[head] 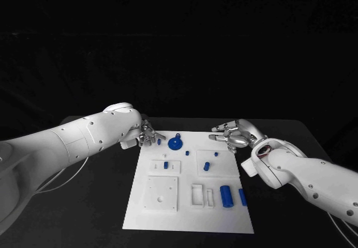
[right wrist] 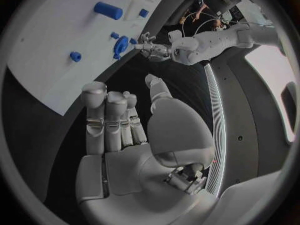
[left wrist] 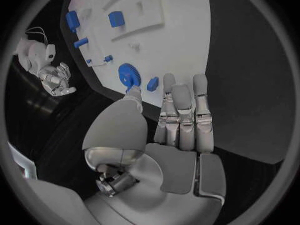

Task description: Assemble the parts on the task board

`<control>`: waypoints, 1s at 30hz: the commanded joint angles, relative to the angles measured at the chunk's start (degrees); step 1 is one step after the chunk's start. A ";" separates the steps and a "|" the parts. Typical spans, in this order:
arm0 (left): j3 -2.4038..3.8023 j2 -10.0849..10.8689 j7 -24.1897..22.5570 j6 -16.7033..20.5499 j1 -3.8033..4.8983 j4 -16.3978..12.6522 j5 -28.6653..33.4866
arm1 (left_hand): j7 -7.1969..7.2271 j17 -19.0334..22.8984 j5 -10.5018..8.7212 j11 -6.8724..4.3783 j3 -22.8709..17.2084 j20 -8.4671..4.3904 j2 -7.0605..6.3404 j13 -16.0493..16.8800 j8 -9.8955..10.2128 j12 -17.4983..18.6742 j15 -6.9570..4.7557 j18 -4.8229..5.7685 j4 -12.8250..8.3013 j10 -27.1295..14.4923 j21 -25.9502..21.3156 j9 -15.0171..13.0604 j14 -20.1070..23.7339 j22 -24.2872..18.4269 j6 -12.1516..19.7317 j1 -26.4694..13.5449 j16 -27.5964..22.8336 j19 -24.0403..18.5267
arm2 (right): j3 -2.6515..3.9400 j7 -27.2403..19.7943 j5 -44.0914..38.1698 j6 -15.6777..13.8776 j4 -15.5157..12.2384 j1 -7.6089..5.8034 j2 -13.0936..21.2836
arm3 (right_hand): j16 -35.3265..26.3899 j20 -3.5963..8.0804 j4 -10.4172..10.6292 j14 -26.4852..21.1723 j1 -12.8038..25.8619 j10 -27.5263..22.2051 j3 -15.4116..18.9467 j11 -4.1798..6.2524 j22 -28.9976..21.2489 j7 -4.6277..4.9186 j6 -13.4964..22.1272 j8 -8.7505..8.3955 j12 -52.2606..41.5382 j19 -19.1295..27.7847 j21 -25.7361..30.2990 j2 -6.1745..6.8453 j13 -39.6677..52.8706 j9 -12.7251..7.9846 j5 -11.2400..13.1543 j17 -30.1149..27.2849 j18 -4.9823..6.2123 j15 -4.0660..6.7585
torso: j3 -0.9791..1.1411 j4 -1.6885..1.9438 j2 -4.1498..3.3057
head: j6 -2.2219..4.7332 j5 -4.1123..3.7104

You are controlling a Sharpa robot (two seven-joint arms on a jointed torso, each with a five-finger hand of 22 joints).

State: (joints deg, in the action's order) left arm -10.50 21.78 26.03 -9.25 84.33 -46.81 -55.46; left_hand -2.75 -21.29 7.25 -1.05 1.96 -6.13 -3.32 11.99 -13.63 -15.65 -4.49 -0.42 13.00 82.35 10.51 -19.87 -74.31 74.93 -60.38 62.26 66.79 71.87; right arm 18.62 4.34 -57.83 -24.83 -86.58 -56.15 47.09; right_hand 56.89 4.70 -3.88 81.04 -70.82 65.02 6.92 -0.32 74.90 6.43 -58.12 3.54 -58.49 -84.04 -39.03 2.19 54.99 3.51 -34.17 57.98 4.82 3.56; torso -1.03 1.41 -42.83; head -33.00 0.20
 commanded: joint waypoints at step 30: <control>0.04 -1.09 -2.67 -3.56 -0.04 1.93 2.64 | 0.14 -0.40 7.86 -0.14 3.70 0.31 9.92 -1.79 2.95 1.77 -0.15 0.31 -8.41 0.02 0.65 1.71 0.81 1.16 -2.50 8.47 0.86 -0.41 | 0.05 -0.38 -0.62 0.07 0.30 0.01 -0.42 | -0.17 -0.08 0.11 -0.28 0.41 -0.20 -0.61 -0.09 4.42 -0.10 -0.31 0.03 0.07 -0.68 0.32 0.14 0.02 0.08 -0.43 -0.06 0.98 0.02 | -0.04 0.00 -0.06 | -0.28 -0.09</control>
State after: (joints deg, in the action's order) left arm -10.45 20.85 24.15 -12.06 84.32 -44.87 -53.70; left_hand -2.71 -21.63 14.85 -1.01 5.65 -5.93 6.57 10.25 -10.81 -14.08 -4.48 -0.42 4.75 81.99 10.97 -18.11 -73.88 74.91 -62.48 70.03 67.40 71.65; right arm 18.64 4.38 -57.92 -24.88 -86.27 -56.15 46.73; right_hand 56.90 4.70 -3.87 81.04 -70.82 65.12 6.59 -0.42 74.90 6.42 -58.11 3.54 -58.49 -84.04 -39.03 2.19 55.01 3.51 -34.40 57.99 4.81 3.56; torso -1.06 1.41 -42.88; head -33.28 0.06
